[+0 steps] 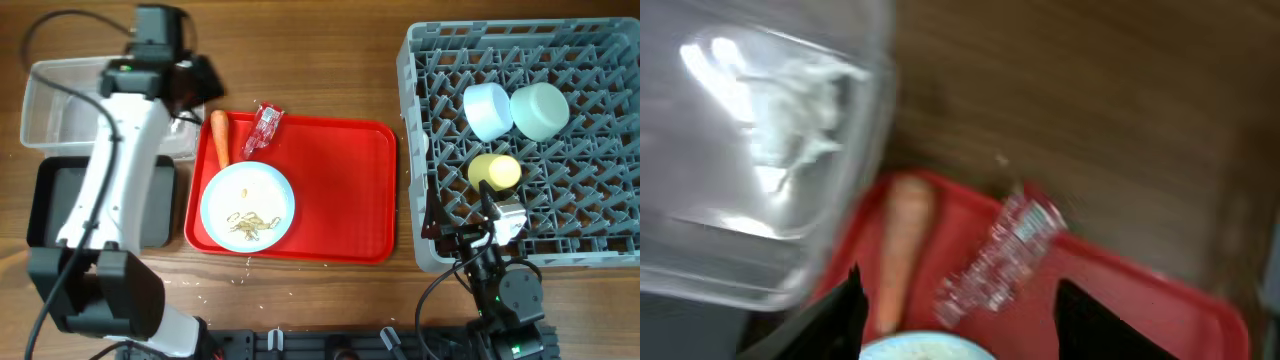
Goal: Sort waste into correct bins and load items into the dishwasher rack
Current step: 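Grasp the red wrapper with the left gripper and carry it to the clear bin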
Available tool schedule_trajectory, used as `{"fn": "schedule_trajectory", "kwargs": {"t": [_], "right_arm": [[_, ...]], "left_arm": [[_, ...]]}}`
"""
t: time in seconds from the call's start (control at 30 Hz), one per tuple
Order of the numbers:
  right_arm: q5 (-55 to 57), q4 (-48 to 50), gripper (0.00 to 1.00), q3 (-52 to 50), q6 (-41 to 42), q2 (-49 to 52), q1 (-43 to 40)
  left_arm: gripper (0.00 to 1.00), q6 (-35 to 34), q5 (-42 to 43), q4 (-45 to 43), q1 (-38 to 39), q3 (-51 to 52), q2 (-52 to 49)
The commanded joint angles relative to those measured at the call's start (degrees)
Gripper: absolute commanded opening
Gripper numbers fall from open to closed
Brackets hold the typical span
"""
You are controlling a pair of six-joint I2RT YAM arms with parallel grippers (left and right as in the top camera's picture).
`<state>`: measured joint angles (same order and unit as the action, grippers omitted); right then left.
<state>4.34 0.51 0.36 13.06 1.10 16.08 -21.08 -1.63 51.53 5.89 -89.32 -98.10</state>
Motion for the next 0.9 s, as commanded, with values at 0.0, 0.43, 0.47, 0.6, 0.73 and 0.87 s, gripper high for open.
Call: {"fn": "schedule_trajectory", "kwargs": {"t": [0.0, 0.43, 0.47, 0.6, 0.73, 0.87], "right_arm": [[0.35, 0.35, 1.00, -0.07, -1.01, -0.46, 0.09], [0.35, 0.35, 1.00, -0.07, -1.01, -0.46, 0.09], [0.35, 0.35, 1.00, -0.07, -0.98, -0.46, 0.09], [0.35, 0.35, 1.00, -0.07, -0.98, -0.46, 0.09], [0.35, 0.35, 1.00, -0.07, -0.98, -0.46, 0.09], [0.37, 0.35, 1.00, -0.07, -1.01, -0.46, 0.09]], "left_arm": [[0.61, 7.39, 0.59, -0.81, 7.61, 2.64, -3.87], [0.65, 7.41, -7.96, -10.45, 10.56, 3.74, -19.96], [0.64, 7.43, -7.37, -10.29, 10.56, 3.76, -20.13], [0.69, 10.14, -3.28, -10.03, 10.56, 5.22, -20.83], [0.66, 12.11, -3.37, -11.13, 10.38, 5.97, -21.70], [0.17, 11.69, -3.34, -10.82, 10.10, 4.20, -21.31]]}}
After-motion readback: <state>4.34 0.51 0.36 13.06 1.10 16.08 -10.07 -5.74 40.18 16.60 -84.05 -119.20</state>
